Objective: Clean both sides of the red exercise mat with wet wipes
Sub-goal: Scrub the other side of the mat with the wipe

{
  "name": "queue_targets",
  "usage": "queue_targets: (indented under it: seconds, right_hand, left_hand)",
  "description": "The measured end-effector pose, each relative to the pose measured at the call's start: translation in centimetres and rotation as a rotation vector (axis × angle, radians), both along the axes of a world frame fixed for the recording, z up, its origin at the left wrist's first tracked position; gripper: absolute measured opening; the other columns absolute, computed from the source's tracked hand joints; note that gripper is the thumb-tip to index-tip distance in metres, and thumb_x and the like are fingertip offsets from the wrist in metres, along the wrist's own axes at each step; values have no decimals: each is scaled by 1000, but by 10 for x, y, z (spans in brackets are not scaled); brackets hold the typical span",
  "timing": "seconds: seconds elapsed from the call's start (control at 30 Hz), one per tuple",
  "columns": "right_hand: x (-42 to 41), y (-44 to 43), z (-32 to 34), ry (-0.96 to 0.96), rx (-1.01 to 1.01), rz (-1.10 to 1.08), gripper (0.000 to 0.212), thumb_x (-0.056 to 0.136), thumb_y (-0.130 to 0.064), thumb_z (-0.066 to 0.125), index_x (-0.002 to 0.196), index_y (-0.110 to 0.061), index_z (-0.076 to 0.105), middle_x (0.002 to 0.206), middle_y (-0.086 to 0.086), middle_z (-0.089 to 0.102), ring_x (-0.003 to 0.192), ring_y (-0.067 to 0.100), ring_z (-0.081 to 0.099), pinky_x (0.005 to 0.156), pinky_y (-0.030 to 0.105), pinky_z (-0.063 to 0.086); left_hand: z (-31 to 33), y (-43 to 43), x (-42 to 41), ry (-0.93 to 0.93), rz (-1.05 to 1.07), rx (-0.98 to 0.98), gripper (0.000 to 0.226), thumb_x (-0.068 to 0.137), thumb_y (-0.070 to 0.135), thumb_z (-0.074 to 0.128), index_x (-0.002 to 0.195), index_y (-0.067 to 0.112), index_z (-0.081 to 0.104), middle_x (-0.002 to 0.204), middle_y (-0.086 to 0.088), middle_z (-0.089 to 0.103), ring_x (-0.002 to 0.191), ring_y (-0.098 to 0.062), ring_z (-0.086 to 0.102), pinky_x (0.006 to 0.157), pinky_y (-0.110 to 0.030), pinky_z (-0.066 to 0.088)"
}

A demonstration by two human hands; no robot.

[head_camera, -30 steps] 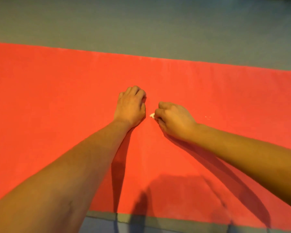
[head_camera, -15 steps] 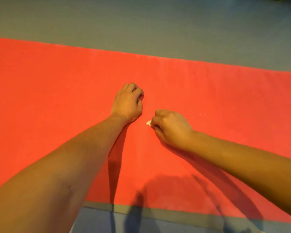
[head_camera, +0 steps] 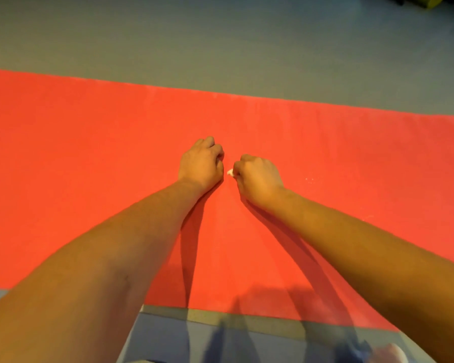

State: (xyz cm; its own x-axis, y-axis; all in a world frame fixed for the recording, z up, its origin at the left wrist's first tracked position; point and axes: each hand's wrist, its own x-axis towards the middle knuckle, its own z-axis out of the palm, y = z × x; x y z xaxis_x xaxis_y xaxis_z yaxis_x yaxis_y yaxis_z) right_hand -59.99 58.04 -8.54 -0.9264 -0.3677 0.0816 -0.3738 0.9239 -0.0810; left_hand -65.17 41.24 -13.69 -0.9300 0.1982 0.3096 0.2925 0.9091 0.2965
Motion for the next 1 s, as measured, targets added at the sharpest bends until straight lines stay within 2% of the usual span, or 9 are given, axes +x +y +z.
queue_targets:
  seconds: [0.2,0.3,0.4,0.5,0.67,0.73,0.87,0.93,1.0]
  right_hand:
    - [96,18,1,-57,-47,272,7,90,-21,62,85,-18,66,84,3,62,76,30,64,56,37,46]
    - [74,15,3,-74,-57,185,13,88,-17,60,93,-20,71,88,4,64,79,33,64,58,36,43]
    - [13,2,5,-43,-17,-13,16,89,-17,61,98,-21,74,98,7,68,89,36,66,62,34,36]
    - [-16,-4,7,-77,60,-103,19,88,-14,62,101,-18,75,104,8,69,95,35,66,67,35,43]
    - [43,-1,12,-123,90,28,15,90,-17,57,96,-19,72,99,6,66,90,35,66,61,34,34]
    - [84,5,10,-132,48,125,14,92,-22,58,92,-19,71,95,5,65,85,35,65,59,35,36]
    - [152,14,12,-177,5,322,15,93,-26,60,89,-19,73,85,6,63,78,35,65,57,37,44]
    - [140,13,15,-186,38,290,15,92,-23,59,94,-21,73,90,5,64,83,34,65,60,37,44]
    - [106,4,17,-124,83,181,17,93,-23,56,99,-20,72,98,6,65,91,34,65,62,35,38]
  left_hand:
    - [7,-4,16,-70,-19,-45,28,87,21,54,107,20,73,107,-2,60,106,-28,56,76,-41,48]
    - [13,-2,19,-136,-20,-63,29,86,22,55,110,21,73,112,-2,60,109,-27,55,79,-39,47]
    - [20,-2,26,-204,-38,-107,28,86,26,57,110,24,72,115,0,59,111,-26,55,79,-37,46]
    - [24,-2,43,-255,-61,-119,26,87,28,58,109,26,72,116,2,58,112,-24,54,77,-34,43]
    - [28,-4,67,-309,-81,-104,21,85,29,60,102,25,71,114,2,56,112,-24,54,81,-38,51]
    - [28,-4,77,-312,-86,-122,19,84,32,61,99,25,70,113,1,56,112,-25,54,81,-39,52]
    - [28,-5,98,-306,-96,-143,29,87,36,62,111,25,72,119,1,57,115,-24,53,82,-36,49]
    - [28,-6,108,-315,-98,-138,30,87,36,63,113,25,72,119,1,57,115,-24,53,83,-38,51]
    - [29,-6,119,-317,-92,-142,30,87,35,63,113,25,72,118,1,57,114,-25,53,83,-39,53]
